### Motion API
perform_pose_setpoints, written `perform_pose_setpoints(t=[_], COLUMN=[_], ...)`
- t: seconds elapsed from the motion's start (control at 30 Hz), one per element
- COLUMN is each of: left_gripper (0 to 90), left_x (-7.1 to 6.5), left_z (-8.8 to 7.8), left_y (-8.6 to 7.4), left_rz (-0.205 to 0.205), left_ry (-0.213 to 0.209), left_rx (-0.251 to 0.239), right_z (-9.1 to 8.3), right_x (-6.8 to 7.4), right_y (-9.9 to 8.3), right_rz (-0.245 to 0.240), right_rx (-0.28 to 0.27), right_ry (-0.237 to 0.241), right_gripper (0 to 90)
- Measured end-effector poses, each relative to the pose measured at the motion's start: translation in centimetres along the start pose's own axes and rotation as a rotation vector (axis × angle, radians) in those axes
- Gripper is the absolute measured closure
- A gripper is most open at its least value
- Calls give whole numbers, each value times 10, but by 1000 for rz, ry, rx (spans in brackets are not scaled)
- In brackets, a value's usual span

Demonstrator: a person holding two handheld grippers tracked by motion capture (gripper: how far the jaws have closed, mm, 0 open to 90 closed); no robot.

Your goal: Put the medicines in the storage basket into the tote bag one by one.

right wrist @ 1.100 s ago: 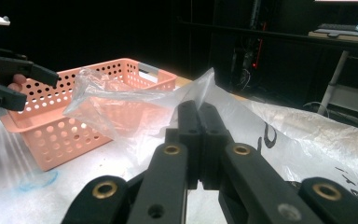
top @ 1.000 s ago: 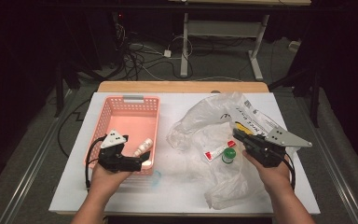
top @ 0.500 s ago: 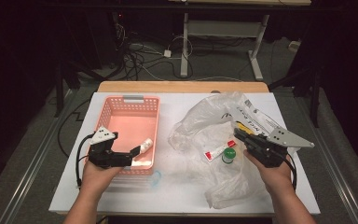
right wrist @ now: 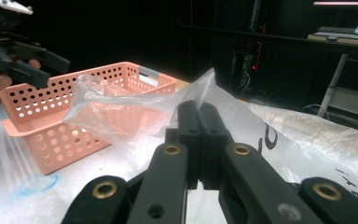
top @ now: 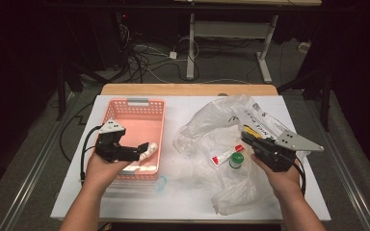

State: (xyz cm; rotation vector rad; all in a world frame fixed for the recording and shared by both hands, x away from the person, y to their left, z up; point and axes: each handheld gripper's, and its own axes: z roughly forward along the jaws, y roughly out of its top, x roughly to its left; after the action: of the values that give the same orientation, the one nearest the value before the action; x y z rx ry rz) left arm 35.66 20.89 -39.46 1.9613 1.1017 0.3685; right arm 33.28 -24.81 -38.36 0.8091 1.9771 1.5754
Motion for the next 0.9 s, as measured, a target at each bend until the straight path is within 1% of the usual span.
perform_pose_setpoints(t=[0.13,0.23,0.3,0.37,0.43,0.47,0.53,0.57,0.63,0.73,0.83,0.9], left_gripper=[0,0,0,0,0,0,2,14,29,69,135,150], left_x=[9,13,14,16,16,17,17,17,18,20,21,21], left_z=[8,17,24,32,39,44,51,55,60,69,75,78], left_y=[6,9,10,12,13,14,16,16,17,18,18,17], left_rz=[-10,-11,-14,-6,-7,-4,7,12,14,19,23,20], left_ry=[-17,-16,-17,-12,-16,-17,-3,-1,3,-10,-18,-24], left_rx=[7,33,58,95,133,166,208,232,264,334,384,410], right_z=[0,-1,-1,-1,-1,-1,-1,-2,-2,-2,-1,-2], right_x=[0,0,-1,-1,-1,-1,-1,-2,-2,-2,-2,-2], right_y=[0,-1,-1,-1,-2,-2,-2,-2,-1,-2,-1,-1], right_rz=[3,7,11,9,4,4,7,6,8,7,7,7], right_rx=[2,3,4,3,6,6,3,4,2,3,3,3], right_ry=[0,-2,-2,-3,-2,-1,-4,-4,-5,-5,-4,-4], right_gripper=[900,900,900,900,900,900,900,900,900,900,900,900])
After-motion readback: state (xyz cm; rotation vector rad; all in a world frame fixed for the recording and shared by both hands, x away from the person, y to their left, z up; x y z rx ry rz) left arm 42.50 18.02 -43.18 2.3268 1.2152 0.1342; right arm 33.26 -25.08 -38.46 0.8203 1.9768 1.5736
